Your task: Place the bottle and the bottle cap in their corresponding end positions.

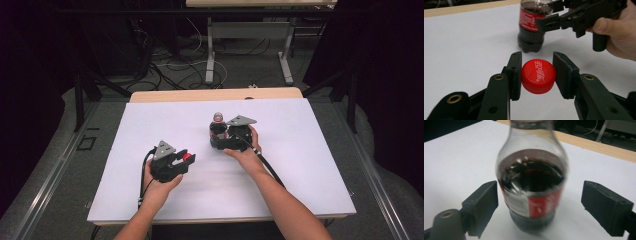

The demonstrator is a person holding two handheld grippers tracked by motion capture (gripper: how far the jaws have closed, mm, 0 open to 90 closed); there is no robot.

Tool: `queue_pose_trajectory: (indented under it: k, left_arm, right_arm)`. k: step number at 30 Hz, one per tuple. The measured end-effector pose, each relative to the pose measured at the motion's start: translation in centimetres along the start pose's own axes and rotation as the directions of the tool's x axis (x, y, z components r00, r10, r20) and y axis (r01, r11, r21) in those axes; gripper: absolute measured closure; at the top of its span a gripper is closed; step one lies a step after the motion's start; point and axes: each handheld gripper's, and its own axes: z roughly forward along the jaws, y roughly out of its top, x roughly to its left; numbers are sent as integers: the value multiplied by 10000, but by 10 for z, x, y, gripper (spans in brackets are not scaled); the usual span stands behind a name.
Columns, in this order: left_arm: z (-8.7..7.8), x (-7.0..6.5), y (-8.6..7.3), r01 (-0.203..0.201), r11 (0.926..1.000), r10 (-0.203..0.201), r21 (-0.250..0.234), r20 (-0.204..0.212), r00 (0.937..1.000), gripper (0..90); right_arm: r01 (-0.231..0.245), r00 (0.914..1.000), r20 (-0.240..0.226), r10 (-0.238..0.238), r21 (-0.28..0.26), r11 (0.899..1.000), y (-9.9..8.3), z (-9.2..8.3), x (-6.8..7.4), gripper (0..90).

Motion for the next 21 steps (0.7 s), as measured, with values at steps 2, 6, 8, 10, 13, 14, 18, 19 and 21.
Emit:
queue_pose_trajectory:
  k: [2,6,8,10,13,14,18,19,21]
  left_arm:
    - [13,-5,0,-70,9999,67,89,308,9995,611]
    - [40,-14,-1,-255,9991,227,337,811,9964,610]
    - [49,-17,-4,-250,9988,209,415,951,9952,610]
    - [58,-21,-6,-245,9983,183,524,1154,9932,610]
    - [67,-27,-10,-433,9960,332,777,1265,9914,609]
    - [70,-29,-11,-512,9944,387,922,1326,9904,609]
    - [82,-37,-16,-676,9922,527,1045,1388,9889,609]
    - [84,-39,-18,-799,9903,640,1133,1375,9884,608]
    - [88,-42,-22,-980,9868,802,1290,1365,9874,608]
  right_arm:
    - [-144,9998,102,145,-61,9999,-3,-10,-6,117]
    - [-617,9967,503,629,-249,9978,-10,-30,-20,108]
    - [-850,9937,708,868,-291,9960,-13,-41,-27,91]
    - [-933,9925,759,954,-310,9952,-17,-50,-34,52]
    - [-862,9925,845,889,-344,9957,-24,-63,-39,0]
    - [-666,9933,925,696,-353,9972,-27,-68,-40,0]
    - [-484,9915,1194,510,-239,9985,-38,-84,-42,0]
    - [-449,9913,1228,475,-243,9987,-40,-87,-43,0]
    - [-511,9899,1313,536,-221,9984,-44,-93,-44,0]
